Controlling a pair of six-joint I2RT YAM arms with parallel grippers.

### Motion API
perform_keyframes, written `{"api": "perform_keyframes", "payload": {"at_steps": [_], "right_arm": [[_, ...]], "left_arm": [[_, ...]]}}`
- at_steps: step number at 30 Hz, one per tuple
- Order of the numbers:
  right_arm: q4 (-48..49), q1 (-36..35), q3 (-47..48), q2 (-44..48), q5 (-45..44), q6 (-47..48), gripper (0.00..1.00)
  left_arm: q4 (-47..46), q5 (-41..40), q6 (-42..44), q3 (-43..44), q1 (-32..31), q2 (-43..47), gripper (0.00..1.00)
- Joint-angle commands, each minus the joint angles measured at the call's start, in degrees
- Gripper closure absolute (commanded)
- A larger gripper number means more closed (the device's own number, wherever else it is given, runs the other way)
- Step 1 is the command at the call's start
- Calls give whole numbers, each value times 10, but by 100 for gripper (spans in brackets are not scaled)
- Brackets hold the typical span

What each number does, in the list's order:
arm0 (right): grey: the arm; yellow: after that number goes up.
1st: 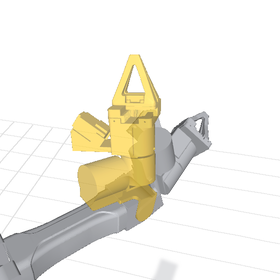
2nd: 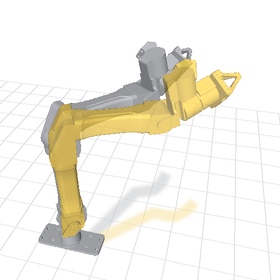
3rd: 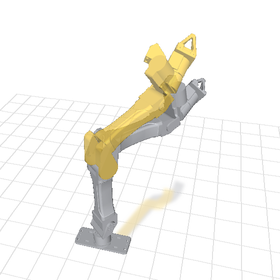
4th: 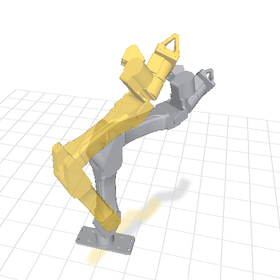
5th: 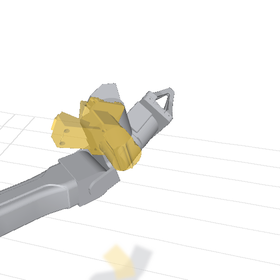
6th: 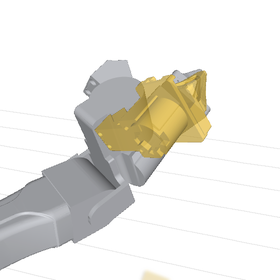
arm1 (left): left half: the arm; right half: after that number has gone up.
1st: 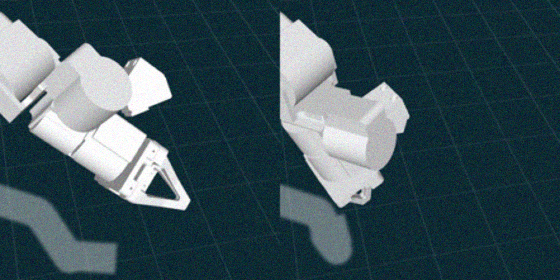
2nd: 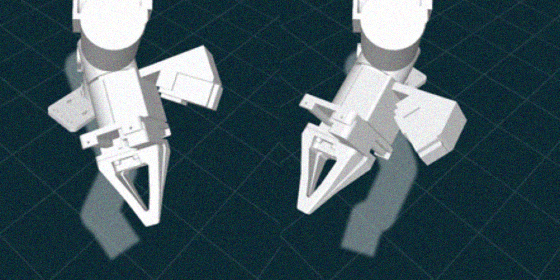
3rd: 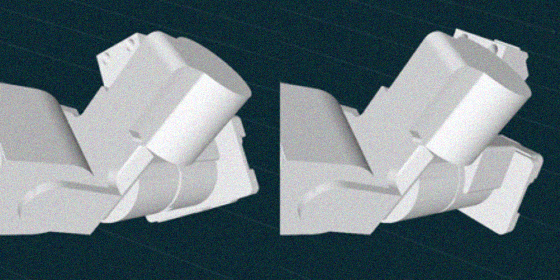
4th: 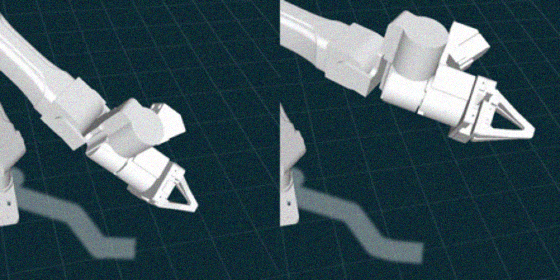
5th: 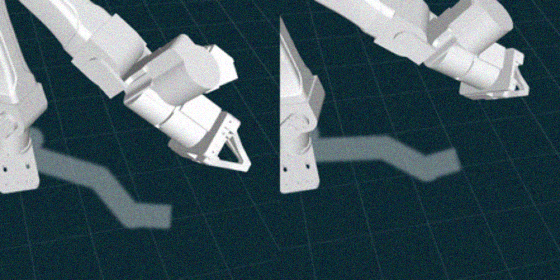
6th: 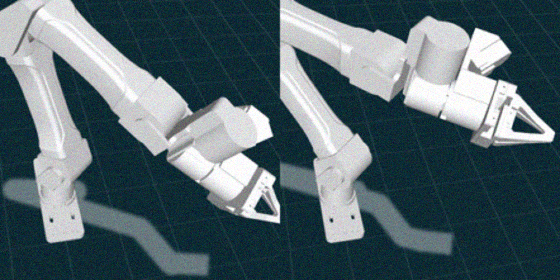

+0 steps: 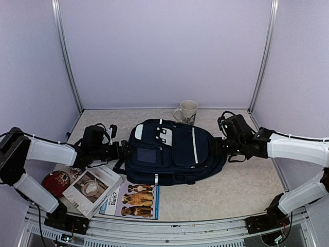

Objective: Pack the student bag
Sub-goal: Adjust the student bag at the center of the board, then hold the student bag at the center of the board.

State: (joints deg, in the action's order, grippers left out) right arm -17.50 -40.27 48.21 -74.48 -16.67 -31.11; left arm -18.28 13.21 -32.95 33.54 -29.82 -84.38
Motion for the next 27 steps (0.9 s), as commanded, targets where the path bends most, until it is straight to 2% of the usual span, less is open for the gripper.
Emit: {"api": "perform_keyframes", "payload": {"at_steps": [1, 5, 8, 12, 16, 19, 20, 23, 27], "right_arm": [[-21, -79, -12, -18, 8, -124, 59], [45, -115, -20, -57, 56, -166, 65], [99, -116, -30, -88, 119, -165, 68], [89, -117, -27, -99, 140, -162, 71], [67, -120, -31, -86, 142, -177, 71], [31, -128, -32, -76, 125, -199, 70], [20, -131, -33, -70, 113, -205, 70], [29, -130, -51, -60, 89, -222, 64], [111, -114, -76, -53, 93, -231, 62]], "left_arm": [[-68, 31, -18, 21, 7, -47, 7], [-86, 27, -22, 23, -14, -69, 12], [-89, 24, -24, 16, -26, -79, 23], [-106, 29, -35, 2, -27, -83, 49], [-118, 40, -39, -4, -42, -85, 81], [-127, 41, -44, -10, -52, -82, 97], [-129, 39, -46, -12, -54, -81, 100], [-136, 33, -49, -20, -62, -77, 100], [-141, 34, -48, -22, -74, -77, 100]]}}
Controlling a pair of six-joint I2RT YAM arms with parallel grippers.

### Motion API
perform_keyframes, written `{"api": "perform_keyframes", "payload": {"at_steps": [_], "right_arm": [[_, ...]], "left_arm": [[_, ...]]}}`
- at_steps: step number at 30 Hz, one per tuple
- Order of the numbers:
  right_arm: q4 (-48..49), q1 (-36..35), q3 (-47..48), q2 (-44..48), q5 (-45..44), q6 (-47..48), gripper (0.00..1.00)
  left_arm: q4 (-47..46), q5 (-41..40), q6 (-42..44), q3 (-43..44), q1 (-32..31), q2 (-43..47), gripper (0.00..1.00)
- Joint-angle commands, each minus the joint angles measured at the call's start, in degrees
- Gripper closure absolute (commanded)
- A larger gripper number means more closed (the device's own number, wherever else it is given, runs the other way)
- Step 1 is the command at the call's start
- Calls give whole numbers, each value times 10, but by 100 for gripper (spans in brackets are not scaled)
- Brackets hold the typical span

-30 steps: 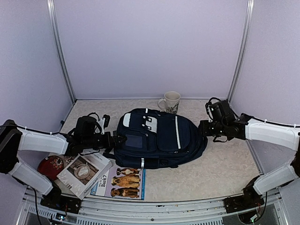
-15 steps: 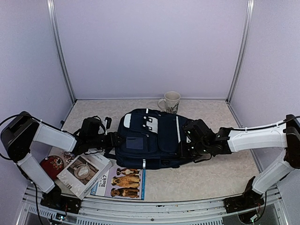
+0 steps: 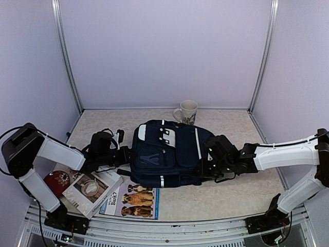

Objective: Pack the student bag
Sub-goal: Hold the student bag at the center of the board, then grab the largest pocket of the student bag.

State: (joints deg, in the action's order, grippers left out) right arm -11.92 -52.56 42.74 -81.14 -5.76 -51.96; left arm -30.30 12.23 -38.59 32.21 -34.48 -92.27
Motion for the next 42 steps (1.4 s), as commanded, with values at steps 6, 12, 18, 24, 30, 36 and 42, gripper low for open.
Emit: {"api": "perform_keyframes", "payload": {"at_steps": [6, 12, 18, 24, 30, 36, 42], "right_arm": [[80, 24, -22, -21, -25, -21, 63], [93, 29, 5, -64, -24, -4, 63], [94, 29, 41, -107, -46, 10, 57], [88, 29, 61, -148, -69, 10, 48], [34, 23, 83, -174, -90, 24, 55], [0, 26, 38, -101, -114, 35, 67], [-11, 57, 6, -59, -72, 77, 72]], "left_arm": [[-27, 41, 9, -10, -40, 1, 100], [-29, 44, 11, -10, -40, 0, 100], [-31, 47, 14, -11, -39, 1, 100], [-34, 46, 17, -14, -39, 6, 100], [-32, 48, 18, -14, -38, 6, 100], [-30, 49, 21, -15, -28, 6, 100], [-24, 50, 27, -11, -21, 7, 100]]}}
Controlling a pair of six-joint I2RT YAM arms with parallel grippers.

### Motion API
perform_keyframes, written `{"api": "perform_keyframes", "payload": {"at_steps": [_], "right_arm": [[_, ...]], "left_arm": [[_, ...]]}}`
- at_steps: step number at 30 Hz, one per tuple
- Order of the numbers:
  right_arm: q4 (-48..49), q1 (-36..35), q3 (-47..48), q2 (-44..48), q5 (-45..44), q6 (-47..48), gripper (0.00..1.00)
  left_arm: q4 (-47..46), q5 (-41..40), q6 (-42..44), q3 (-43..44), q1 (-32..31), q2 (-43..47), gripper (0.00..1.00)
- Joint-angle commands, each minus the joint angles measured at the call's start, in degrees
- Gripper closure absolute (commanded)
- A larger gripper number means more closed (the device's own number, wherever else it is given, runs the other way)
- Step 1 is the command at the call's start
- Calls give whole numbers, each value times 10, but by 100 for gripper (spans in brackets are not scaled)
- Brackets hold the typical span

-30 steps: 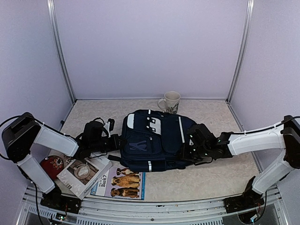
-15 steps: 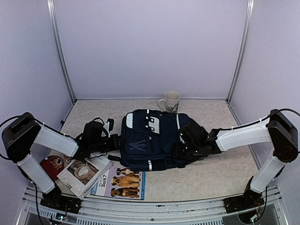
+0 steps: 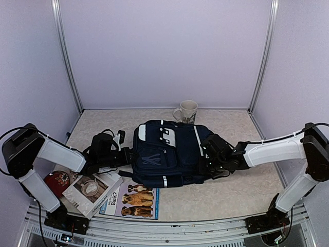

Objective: Pack the student bag
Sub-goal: Grab the largest pocket of the student bag, then unzip the largest pocket of the student bag.

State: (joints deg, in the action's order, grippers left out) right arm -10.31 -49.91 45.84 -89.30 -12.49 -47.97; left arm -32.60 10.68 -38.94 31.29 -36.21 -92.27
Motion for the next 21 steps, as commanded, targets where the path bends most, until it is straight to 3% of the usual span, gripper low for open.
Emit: {"api": "perform_keyframes", "payload": {"at_steps": [1, 14, 17, 21], "right_arm": [[-20, 35, -27, 27, 7, 50, 73], [55, 60, -37, 17, 145, 139, 86], [34, 60, -29, 6, 136, 139, 100], [3, 67, -30, 17, 120, 145, 100]], "left_arm": [[0, 65, 31, 0, -4, 8, 100], [13, 55, 37, -6, -4, 22, 100], [14, 53, 38, -6, -3, 24, 100], [30, 38, 39, -4, 2, 31, 100]]}}
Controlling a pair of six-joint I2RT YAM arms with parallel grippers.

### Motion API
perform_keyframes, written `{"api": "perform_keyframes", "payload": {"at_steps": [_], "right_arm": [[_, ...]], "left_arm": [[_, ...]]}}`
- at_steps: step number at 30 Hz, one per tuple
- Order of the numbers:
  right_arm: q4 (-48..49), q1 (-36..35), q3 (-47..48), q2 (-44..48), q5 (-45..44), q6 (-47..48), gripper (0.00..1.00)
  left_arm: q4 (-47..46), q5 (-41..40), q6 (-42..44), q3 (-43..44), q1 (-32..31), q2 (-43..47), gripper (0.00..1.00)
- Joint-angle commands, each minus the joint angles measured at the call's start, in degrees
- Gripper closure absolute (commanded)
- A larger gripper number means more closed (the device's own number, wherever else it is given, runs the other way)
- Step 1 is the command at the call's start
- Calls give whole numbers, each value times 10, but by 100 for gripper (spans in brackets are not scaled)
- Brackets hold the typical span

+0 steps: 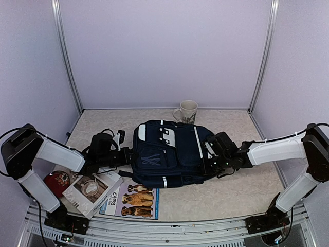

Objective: Pack the student bag
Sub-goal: Unzip the largest pocket of the student bag, then hold the largest pocket of the student bag.

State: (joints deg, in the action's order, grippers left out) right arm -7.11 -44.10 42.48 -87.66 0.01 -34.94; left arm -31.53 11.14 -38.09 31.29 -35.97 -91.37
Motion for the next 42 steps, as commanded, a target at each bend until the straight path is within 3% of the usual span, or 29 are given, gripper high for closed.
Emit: {"api": "perform_keyframes", "payload": {"at_steps": [1, 8, 13, 16, 17, 18, 19, 21, 24, 26, 28, 35, 38, 40, 42], "right_arm": [[-32, 11, 1, 8, -8, 16, 100], [-122, 68, -7, 45, -59, 20, 100], [-172, 80, 17, 40, -109, 55, 100], [-159, 79, 33, 28, -58, 98, 100], [-140, 77, 35, 27, -34, 115, 100], [-126, 75, 36, 27, -10, 121, 100], [-114, 73, 36, 28, 8, 124, 100], [-88, 72, 32, 36, 46, 128, 100], [-57, 72, 23, 48, 90, 129, 100], [-52, 72, 23, 49, 104, 130, 100], [-50, 73, 26, 48, 111, 133, 100], [-37, 78, 35, 42, 163, 139, 100], [-36, 81, 37, 35, 181, 140, 100], [-31, 81, 36, 35, 189, 138, 100], [-24, 81, 33, 35, 194, 135, 100]], "left_arm": [[26, 27, 31, -4, 4, 25, 100], [82, -27, 63, -17, 68, 86, 100], [90, -64, 83, -27, 68, 117, 100], [90, -75, 83, -29, 71, 121, 99], [85, -80, 82, -31, 71, 125, 82], [76, -89, 81, -36, 71, 137, 54], [65, -104, 79, -43, 69, 153, 33], [42, -160, 88, -61, 56, 201, 16], [-1, -288, 152, -81, 9, 283, 7], [-51, -324, 228, -80, -24, 307, 6], [-77, -247, 316, -55, -48, 277, 8], [91, -75, 509, 187, -210, 5, 20], [76, -38, 576, 226, -242, -63, 32], [84, -29, 594, 267, -244, -104, 50], [125, -29, 615, 323, -245, -160, 55]]}}
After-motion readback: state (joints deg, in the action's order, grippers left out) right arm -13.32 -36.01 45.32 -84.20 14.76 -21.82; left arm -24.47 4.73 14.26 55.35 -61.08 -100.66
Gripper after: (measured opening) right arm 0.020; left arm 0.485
